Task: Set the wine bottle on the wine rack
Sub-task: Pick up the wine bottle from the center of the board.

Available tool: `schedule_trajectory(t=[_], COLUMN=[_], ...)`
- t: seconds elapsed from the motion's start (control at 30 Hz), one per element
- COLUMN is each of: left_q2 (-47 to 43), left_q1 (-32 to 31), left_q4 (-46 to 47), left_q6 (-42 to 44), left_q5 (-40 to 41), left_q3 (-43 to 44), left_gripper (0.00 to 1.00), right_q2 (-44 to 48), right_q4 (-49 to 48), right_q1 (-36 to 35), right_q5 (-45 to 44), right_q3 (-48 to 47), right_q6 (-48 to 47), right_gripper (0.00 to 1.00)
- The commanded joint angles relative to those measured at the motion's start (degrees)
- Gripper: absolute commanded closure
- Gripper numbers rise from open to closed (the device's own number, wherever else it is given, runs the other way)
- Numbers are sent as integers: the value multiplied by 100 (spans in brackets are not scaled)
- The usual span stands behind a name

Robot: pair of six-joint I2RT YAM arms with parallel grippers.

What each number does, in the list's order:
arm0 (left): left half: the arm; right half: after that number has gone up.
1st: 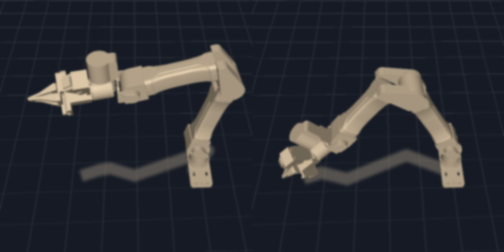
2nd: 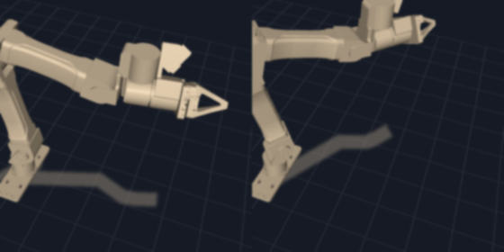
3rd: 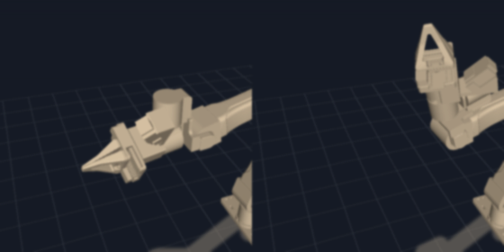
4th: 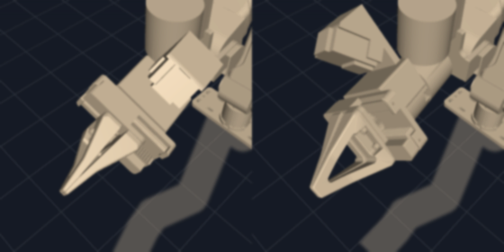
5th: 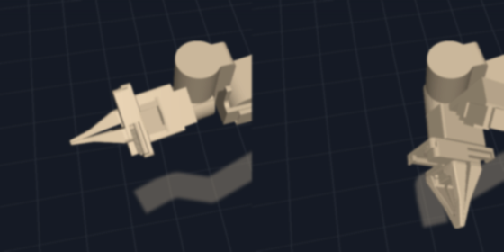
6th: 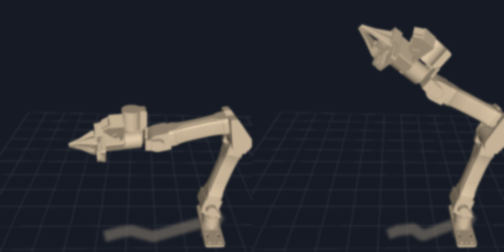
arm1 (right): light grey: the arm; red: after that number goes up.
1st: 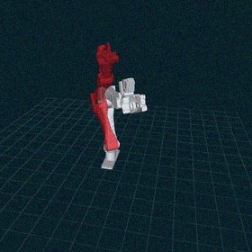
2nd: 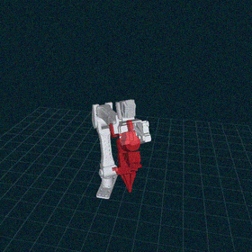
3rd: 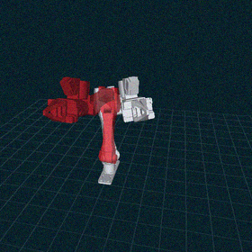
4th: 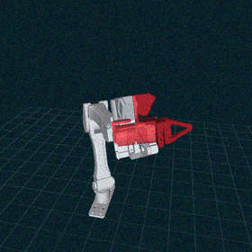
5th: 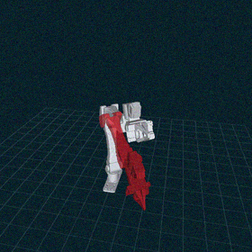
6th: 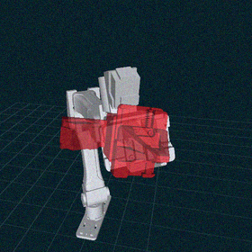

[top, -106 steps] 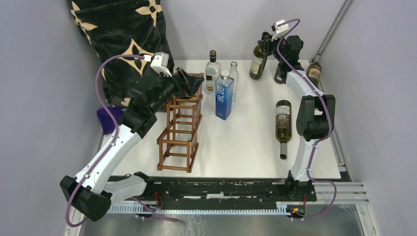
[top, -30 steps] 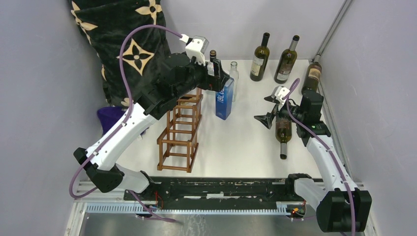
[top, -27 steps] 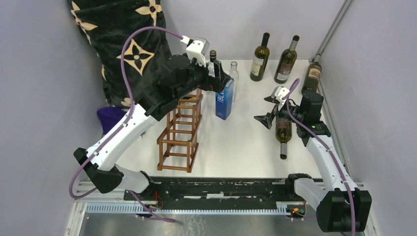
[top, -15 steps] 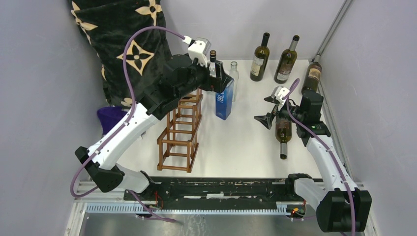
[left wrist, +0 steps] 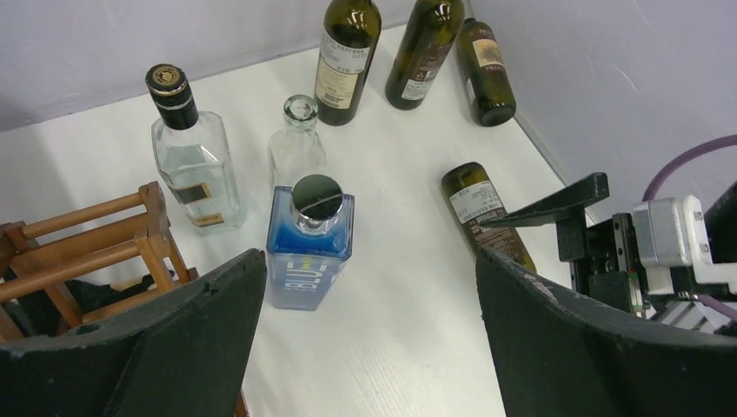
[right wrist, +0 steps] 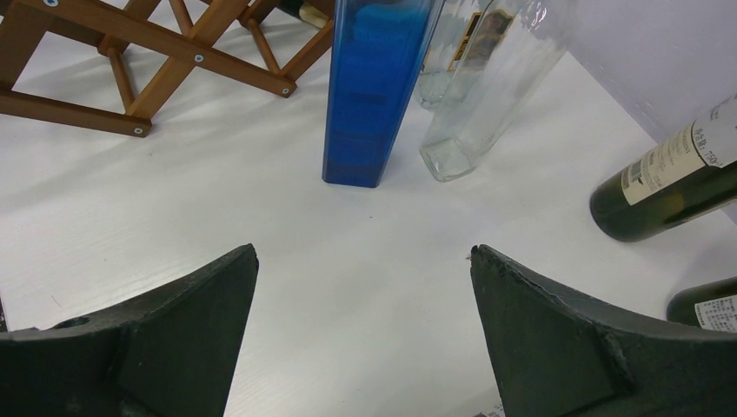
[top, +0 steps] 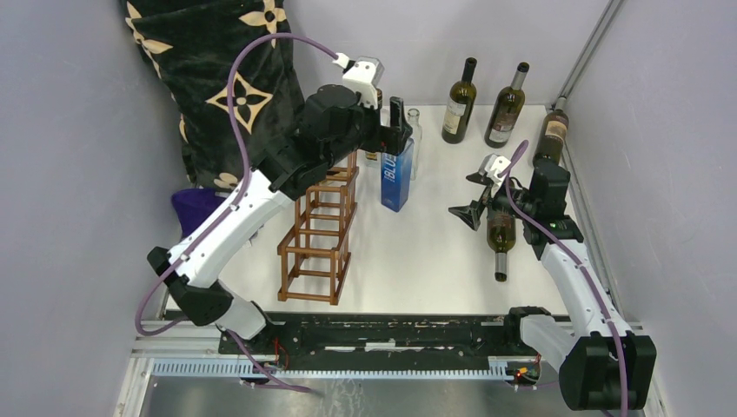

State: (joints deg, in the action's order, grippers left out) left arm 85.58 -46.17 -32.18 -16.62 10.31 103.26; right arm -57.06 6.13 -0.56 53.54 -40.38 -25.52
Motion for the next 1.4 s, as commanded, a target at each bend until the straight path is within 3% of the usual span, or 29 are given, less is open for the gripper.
schedule_trajectory(t=[0.0, 0.4, 0.63, 1.0, 1.17, 1.27, 1.37], left_q2=[400, 1308, 1789, 2227, 2322, 2364, 2426], left_q1=[-196, -392, -388, 2, 25, 61, 114], left_q4=[-460, -922, -922, -961, -854, -750, -670], left_q6=[41, 551, 777, 648, 641, 676, 685], left_q5=[689, 1678, 1567, 948, 859, 744, 580], left_q3=[730, 1172, 1355, 1256, 1127, 1048, 1046], left_gripper=[6, 7, 0, 1, 6, 20, 27], right_q2=[4, -40, -18, -7, -6, -24, -42], right_q4=[-321, -413, -400, -468, -467, -481, -467], right_q1=[21, 23, 24, 22, 20, 21, 26], right_q5=[8, 5, 16, 30, 34, 60, 130], right_q3=[-50, -31, -41, 21, 13, 4, 3], right_q6=[107, 169, 196, 258, 249, 254, 230], right_gripper=[2, 2, 2, 2, 2, 2, 2])
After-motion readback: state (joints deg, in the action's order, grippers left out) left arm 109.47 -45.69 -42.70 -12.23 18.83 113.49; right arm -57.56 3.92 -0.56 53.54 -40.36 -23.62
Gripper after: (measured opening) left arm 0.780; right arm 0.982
